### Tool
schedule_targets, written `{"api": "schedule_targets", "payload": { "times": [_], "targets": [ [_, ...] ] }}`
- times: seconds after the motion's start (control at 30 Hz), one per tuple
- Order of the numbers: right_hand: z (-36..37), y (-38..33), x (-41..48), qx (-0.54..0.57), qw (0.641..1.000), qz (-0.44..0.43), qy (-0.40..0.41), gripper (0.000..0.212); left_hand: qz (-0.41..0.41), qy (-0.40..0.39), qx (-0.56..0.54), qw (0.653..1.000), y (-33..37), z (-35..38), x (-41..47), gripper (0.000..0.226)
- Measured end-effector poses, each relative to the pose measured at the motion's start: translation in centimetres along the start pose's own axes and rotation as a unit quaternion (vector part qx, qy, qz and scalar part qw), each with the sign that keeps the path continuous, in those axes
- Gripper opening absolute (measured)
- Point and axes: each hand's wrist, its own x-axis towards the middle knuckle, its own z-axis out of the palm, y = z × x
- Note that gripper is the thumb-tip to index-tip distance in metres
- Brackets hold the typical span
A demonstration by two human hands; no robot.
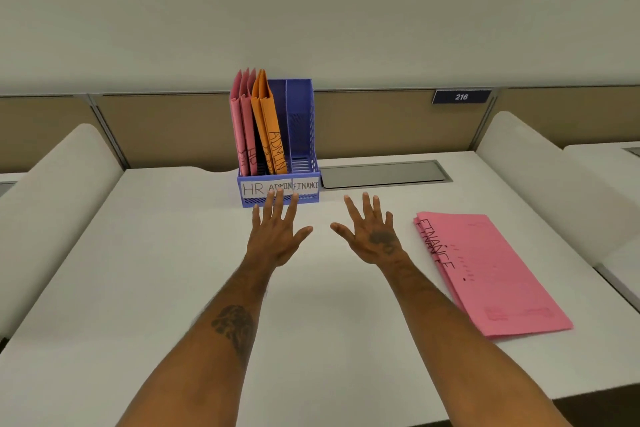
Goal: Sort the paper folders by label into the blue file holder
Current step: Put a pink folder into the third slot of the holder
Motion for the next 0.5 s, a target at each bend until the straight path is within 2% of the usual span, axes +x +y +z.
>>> {"api": "schedule_targets", "payload": {
  "times": [0.2,0.3,0.5],
  "targets": [
    [-1.2,8.9,-3.8,-0.005,1.0,0.013,-0.001,0.111,0.014,0.005,-0.019,1.0,9.0,2.4,-0.5,0.084],
    [-1.6,13.0,-5.2,0.0,1.0,0.026,-0.014,0.095,0.017,0.0,-0.025,1.0,13.4,3.6,-0.6,0.085],
    [-1.1,20.3,-7.3,0.016,0.998,0.046,-0.047,0.081,0.024,-0.011,-0.038,0.999,20.3,5.8,-0.3,0.085]
  ]
}}
